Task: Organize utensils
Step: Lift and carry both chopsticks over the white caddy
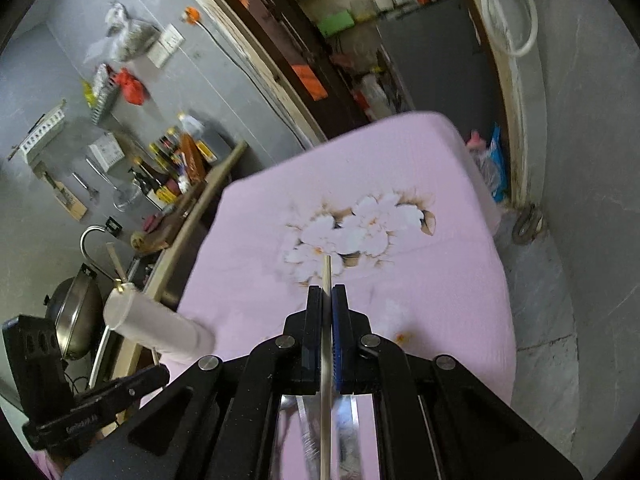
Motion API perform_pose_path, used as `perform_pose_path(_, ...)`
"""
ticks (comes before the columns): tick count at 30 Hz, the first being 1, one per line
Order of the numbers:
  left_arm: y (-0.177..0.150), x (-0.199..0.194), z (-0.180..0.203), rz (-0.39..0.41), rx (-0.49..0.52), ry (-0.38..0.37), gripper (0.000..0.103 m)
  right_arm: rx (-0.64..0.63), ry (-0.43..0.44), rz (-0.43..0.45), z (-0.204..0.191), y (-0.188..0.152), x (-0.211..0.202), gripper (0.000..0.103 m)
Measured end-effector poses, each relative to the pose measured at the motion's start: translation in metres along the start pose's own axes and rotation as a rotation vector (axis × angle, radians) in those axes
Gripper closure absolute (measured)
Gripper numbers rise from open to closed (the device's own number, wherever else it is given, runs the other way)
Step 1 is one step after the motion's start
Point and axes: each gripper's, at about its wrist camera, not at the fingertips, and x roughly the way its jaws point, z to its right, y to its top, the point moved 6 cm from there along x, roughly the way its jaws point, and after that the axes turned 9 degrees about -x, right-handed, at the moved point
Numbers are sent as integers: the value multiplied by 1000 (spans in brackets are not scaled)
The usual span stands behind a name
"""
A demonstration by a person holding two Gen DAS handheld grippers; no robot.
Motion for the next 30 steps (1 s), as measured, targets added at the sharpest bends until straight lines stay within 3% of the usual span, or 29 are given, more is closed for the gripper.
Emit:
perform_pose_path(6,19,-41,-3,81,21,-4,98,20,26,135,-35,16,-35,99)
perform_pose_path(16,89,-117,-40,205,44,-48,98,-52,138,434,-153,84,-49,99)
perform_pose_path(23,146,-156,-86,299,53,-64,98,-77,162,523,-231,113,-28,99)
perform_pose_path(30,196,-164,-134,394,73,-25,98,-102,99,618,-268,123,-7,99)
